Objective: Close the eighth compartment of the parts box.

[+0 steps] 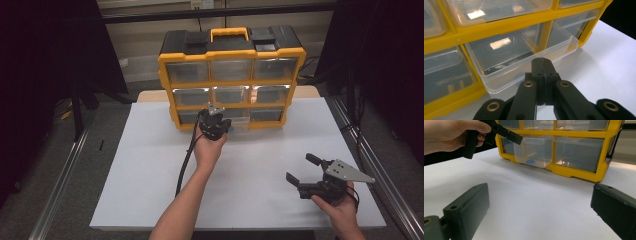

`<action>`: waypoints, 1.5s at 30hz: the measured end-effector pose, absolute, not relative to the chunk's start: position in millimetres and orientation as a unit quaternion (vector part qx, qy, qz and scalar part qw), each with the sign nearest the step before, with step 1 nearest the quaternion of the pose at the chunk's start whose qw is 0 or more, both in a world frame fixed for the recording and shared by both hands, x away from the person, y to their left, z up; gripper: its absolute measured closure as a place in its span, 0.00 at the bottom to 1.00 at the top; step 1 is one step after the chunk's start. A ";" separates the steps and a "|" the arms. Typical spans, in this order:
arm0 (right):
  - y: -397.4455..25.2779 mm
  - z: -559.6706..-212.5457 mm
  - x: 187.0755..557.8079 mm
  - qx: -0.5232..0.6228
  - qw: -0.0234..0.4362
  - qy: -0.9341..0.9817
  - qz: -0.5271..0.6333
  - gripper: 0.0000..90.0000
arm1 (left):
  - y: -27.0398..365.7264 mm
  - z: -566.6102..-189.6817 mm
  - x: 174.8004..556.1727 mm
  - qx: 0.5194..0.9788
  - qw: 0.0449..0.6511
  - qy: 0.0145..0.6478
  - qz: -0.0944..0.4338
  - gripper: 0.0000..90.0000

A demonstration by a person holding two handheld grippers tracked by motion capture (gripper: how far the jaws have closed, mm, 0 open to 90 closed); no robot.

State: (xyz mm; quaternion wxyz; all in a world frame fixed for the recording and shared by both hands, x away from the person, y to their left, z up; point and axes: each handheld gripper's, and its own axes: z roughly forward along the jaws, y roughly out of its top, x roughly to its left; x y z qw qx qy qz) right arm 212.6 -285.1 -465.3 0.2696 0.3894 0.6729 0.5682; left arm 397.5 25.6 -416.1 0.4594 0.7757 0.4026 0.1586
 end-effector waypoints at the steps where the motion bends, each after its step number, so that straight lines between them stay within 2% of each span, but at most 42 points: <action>1: -285.1 -465.2 212.5 0.389 0.270 0.673 0.568 0.02 | 25.7 -416.0 397.7 0.776 0.459 0.403 0.159 1.00; 45: -285.7 -465.2 212.8 0.387 0.271 0.674 0.568 0.02 | 22.0 -419.3 404.4 0.772 0.453 0.406 0.188 1.00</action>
